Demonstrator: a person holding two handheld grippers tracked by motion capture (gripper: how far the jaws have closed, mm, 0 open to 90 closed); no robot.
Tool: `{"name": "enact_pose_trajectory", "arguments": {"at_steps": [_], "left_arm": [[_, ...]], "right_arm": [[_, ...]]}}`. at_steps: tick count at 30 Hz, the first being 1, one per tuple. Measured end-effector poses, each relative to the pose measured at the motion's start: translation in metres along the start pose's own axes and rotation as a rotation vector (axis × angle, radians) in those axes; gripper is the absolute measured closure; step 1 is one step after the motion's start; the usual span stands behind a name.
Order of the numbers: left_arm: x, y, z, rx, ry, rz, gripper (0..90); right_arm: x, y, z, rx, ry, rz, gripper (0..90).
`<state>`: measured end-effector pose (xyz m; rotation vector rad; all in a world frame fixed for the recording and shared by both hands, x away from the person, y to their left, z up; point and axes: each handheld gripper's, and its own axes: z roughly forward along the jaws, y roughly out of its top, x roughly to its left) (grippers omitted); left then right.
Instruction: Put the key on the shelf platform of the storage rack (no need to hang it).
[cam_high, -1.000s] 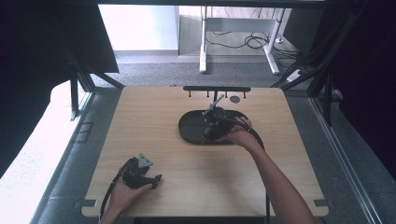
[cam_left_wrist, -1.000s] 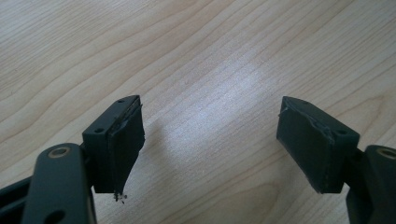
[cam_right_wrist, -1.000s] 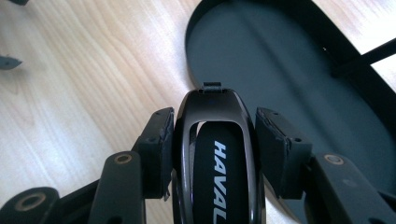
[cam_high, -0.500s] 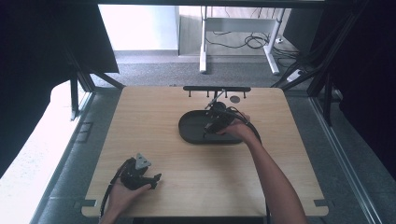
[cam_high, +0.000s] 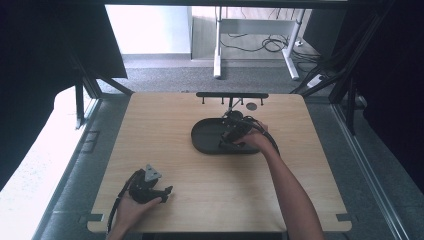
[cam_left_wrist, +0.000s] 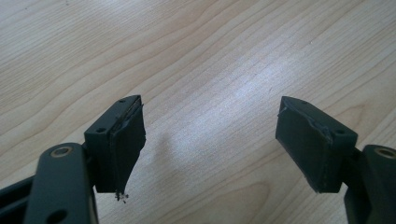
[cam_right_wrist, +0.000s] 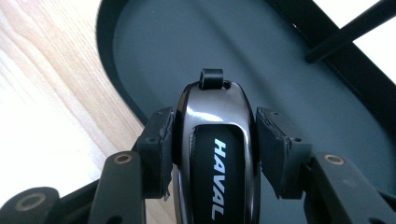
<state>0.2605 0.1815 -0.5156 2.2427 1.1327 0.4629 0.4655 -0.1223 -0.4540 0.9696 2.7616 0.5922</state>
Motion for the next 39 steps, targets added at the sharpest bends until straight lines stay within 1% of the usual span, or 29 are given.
{"name": "enact_pose_trajectory", "arguments": {"at_steps": [6, 9, 12, 14, 17, 21, 26, 31, 35, 39], "left_arm": [[0.0, 0.0, 0.0, 0.002, -0.002, 0.001, 24.2], [0.0, 0.0, 0.0, 0.001, -0.001, -0.001, 24.3], [0.001, 0.0, 0.0, 0.0, -0.003, -0.003, 24.3], [0.0, 0.0, 0.0, 0.0, -0.002, -0.001, 24.3], [0.0, 0.0, 0.0, 0.0, -0.002, -0.001, 24.2], [0.001, 0.0, 0.0, -0.003, -0.004, -0.002, 24.3], [0.001, 0.0, 0.0, -0.003, -0.003, -0.003, 24.2], [0.002, 0.0, 0.0, -0.001, -0.004, -0.004, 24.3], [0.002, -0.001, 0.0, -0.003, -0.005, -0.005, 24.3], [0.002, -0.001, 0.0, -0.008, -0.004, -0.012, 24.2]], "right_arm": [[-0.003, -0.003, 0.008, 0.013, -0.005, 0.003, 49.1], [-0.005, -0.005, 0.012, 0.021, -0.012, -0.008, 49.0], [-0.006, -0.006, 0.014, 0.021, -0.012, -0.001, 49.0], [-0.007, -0.006, 0.017, 0.029, -0.02, -0.01, 49.1], [-0.008, -0.007, 0.018, 0.017, -0.022, -0.012, 49.0], [-0.01, -0.007, 0.019, 0.01, -0.044, -0.028, 49.1], [-0.016, -0.007, 0.021, 0.026, -0.069, -0.022, 49.1], [-0.018, -0.009, 0.029, 0.048, -0.068, -0.031, 49.1], [-0.021, -0.009, 0.032, 0.052, -0.066, -0.019, 49.0], [-0.022, -0.013, 0.037, 0.054, -0.069, -0.017, 49.0]]}}
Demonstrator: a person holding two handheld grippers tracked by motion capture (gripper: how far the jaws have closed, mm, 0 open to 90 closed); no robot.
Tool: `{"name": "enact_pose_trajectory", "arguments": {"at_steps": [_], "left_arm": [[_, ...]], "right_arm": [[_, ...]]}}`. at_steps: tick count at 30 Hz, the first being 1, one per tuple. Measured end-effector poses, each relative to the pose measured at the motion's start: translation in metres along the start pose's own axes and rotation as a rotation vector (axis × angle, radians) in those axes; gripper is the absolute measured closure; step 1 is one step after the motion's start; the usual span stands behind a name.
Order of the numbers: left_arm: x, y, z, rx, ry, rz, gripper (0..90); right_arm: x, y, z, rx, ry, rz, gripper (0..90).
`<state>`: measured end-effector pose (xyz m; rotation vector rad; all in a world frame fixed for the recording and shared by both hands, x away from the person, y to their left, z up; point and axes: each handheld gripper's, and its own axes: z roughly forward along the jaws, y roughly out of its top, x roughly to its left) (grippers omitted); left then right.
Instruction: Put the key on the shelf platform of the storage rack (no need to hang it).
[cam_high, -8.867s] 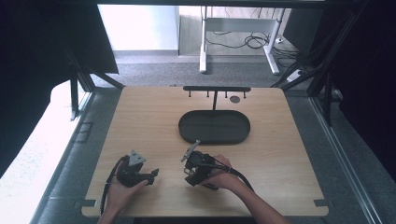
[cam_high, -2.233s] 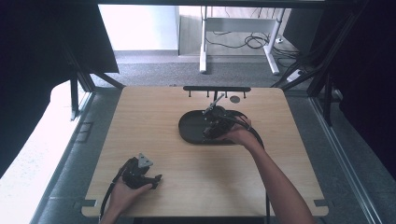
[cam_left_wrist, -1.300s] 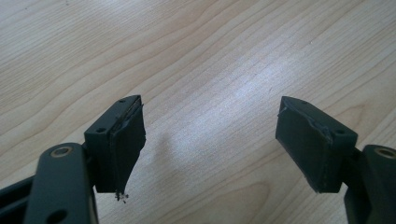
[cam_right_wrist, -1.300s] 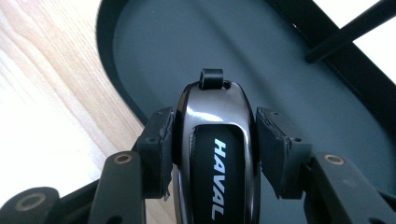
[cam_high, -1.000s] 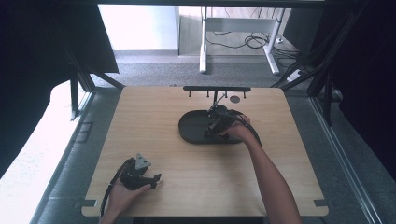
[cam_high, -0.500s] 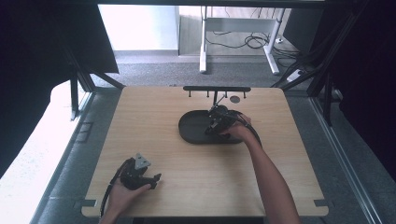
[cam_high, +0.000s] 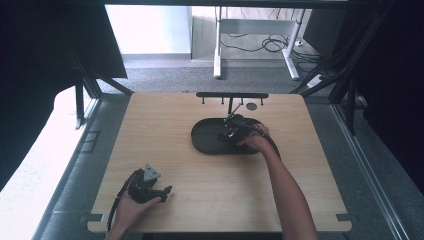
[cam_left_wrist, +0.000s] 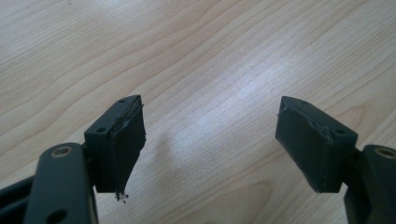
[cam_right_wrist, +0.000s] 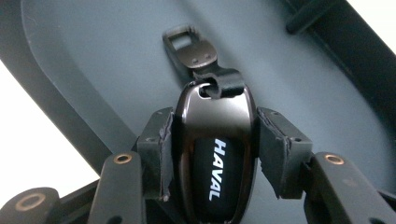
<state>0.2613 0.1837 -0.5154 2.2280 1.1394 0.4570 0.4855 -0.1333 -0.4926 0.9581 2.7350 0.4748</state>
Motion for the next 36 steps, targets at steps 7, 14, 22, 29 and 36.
{"name": "enact_pose_trajectory", "arguments": {"at_steps": [7, 14, 22, 29, 36], "left_arm": [[0.0, 0.0, 0.001, 0.01, 0.0, 0.009, 24.3], [0.0, 0.0, 0.002, 0.012, -0.004, 0.01, 24.3], [0.001, 0.0, 0.002, 0.008, -0.007, 0.006, 24.2], [0.0, 0.001, 0.002, 0.008, -0.006, 0.009, 24.3], [0.0, 0.002, 0.0, 0.0, -0.003, 0.004, 24.3]], "right_arm": [[-0.001, -0.009, 0.009, 0.013, -0.007, 0.019, 48.8], [-0.001, -0.01, 0.01, 0.007, -0.014, 0.02, 47.9], [0.002, -0.01, 0.006, -0.029, -0.044, 0.066, 32.5], [0.011, -0.015, -0.02, -0.141, -0.091, 0.055, 26.0], [0.018, -0.034, -0.045, -0.206, -0.068, 0.064, 25.8]]}}
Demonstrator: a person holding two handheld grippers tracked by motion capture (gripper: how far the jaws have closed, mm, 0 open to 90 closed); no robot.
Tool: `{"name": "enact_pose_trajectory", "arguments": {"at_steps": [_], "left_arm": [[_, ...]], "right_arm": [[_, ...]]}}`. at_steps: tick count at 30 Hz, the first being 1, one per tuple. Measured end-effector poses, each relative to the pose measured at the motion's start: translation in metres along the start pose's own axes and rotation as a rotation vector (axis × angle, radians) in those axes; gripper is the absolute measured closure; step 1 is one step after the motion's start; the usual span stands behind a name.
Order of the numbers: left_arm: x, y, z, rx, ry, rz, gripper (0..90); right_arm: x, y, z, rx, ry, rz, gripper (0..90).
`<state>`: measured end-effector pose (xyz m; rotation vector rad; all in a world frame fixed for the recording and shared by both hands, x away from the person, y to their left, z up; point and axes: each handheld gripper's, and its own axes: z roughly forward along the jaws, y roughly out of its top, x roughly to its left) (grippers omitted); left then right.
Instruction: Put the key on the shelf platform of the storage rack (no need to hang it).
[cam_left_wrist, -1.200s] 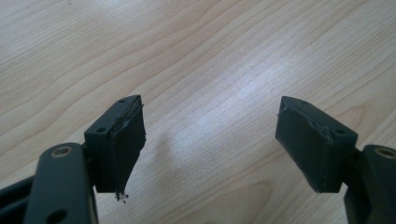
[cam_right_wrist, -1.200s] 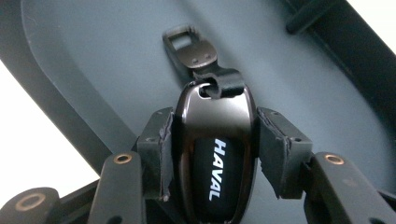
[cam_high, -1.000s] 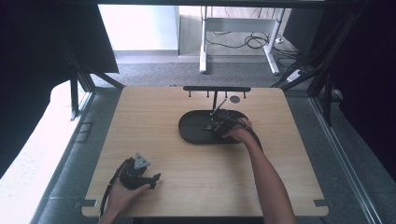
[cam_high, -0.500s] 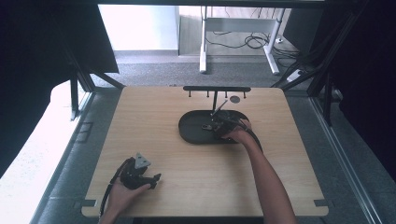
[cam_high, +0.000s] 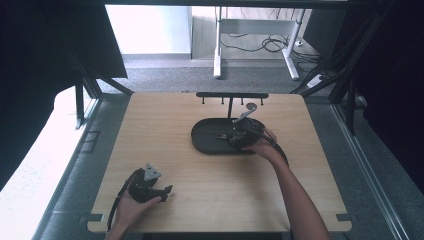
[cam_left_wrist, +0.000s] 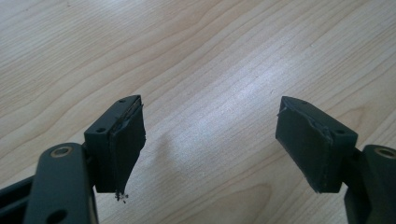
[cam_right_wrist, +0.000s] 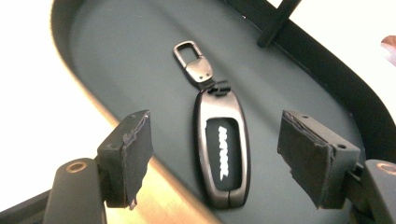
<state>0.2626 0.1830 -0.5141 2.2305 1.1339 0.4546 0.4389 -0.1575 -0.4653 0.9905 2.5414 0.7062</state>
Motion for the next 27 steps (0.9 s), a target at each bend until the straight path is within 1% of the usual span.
{"name": "enact_pose_trajectory", "arguments": {"at_steps": [2, 4, 6, 11, 14, 15, 19, 21, 23, 27], "left_arm": [[0.0, 0.0, 0.0, -0.001, 0.001, 0.0, 24.2], [0.0, 0.0, 0.0, -0.001, -0.001, 0.001, 24.2], [-0.001, 0.0, 0.0, -0.001, 0.0, 0.0, 24.3], [0.0, 0.001, 0.0, -0.003, 0.0, -0.001, 24.3], [-0.001, 0.001, 0.0, -0.003, -0.002, 0.001, 24.2], [-0.001, 0.001, 0.0, -0.003, -0.001, 0.001, 24.3], [-0.002, 0.001, 0.001, -0.001, 0.001, 0.001, 24.3], [-0.002, 0.0, 0.002, -0.001, 0.003, 0.0, 24.3], [-0.002, 0.0, 0.002, -0.002, 0.004, 0.0, 24.3], [-0.002, 0.0, 0.002, -0.001, 0.006, -0.005, 24.3]], "right_arm": [[0.002, -0.006, -0.009, -0.018, 0.0, 0.005, 26.7], [0.004, -0.012, -0.019, -0.041, 0.014, 0.018, 26.9], [0.006, -0.02, -0.03, -0.066, 0.012, 0.019, 28.2], [0.011, -0.042, -0.055, -0.124, 0.019, 0.047, 29.2], [0.014, -0.059, -0.067, -0.155, 0.018, 0.058, 29.9], [0.015, -0.064, -0.07, -0.163, 0.022, 0.064, 30.1], [0.023, -0.084, -0.075, -0.181, 0.026, 0.057, 30.1], [0.028, -0.096, -0.077, -0.192, 0.03, 0.063, 30.7], [0.032, -0.105, -0.077, -0.198, 0.044, 0.063, 31.0], [0.041, -0.127, -0.076, -0.209, 0.056, 0.06, 31.3]]}}
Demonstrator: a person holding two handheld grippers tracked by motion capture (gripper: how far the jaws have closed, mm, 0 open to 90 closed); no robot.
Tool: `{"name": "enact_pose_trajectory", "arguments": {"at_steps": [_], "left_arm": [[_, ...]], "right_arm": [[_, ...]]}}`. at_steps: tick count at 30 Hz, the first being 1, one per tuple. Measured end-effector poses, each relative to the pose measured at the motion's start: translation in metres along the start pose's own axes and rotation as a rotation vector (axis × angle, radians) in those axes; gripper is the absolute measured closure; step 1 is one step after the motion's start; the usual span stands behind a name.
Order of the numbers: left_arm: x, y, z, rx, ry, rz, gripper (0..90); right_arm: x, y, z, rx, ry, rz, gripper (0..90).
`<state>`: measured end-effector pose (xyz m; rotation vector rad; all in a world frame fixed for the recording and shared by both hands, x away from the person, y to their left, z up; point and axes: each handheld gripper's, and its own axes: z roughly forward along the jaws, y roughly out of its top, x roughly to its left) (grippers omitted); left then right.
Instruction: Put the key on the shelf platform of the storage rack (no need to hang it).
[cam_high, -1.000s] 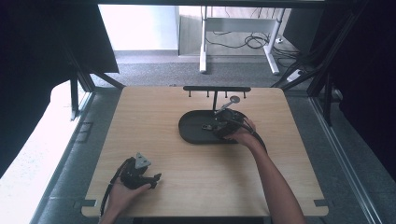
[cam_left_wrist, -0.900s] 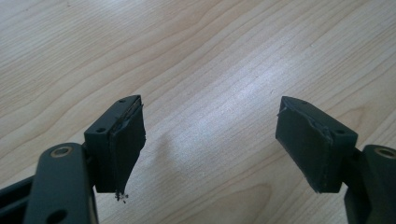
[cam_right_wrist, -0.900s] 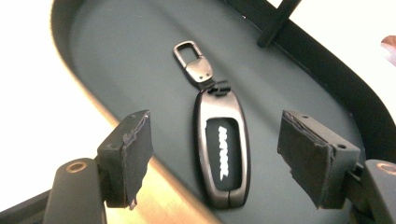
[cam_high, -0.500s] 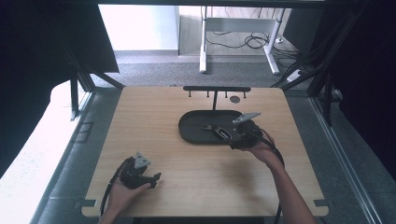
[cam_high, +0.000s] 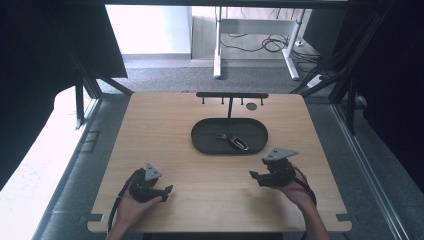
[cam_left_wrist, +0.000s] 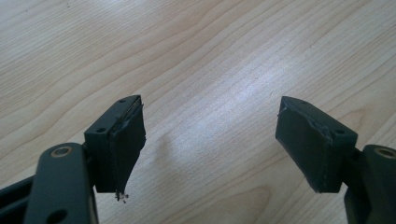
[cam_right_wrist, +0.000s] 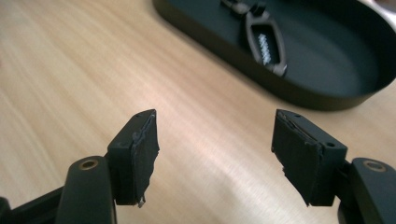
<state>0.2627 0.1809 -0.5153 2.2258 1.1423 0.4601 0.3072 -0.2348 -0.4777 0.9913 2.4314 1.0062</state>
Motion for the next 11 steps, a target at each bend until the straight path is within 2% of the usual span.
{"name": "enact_pose_trajectory", "arguments": {"at_steps": [2, 4, 7, 11], "left_arm": [[0.0, 0.0, 0.0, 0.0, 0.002, 0.0, 24.3], [0.0, 0.0, 0.0, 0.001, 0.002, 0.001, 24.3], [0.0, 0.0, 0.0, 0.0, 0.004, 0.002, 24.3], [0.0, 0.001, 0.0, 0.0, 0.001, 0.004, 24.3]], "right_arm": [[0.001, -0.01, 0.002, 0.002, 0.008, 0.009, 31.6], [-0.001, -0.015, 0.005, 0.034, -0.001, -0.003, 31.0], [-0.007, -0.017, 0.002, 0.006, -0.013, 0.034, 31.8], [-0.006, -0.019, 0.001, -0.003, -0.032, 0.03, 28.9]]}}
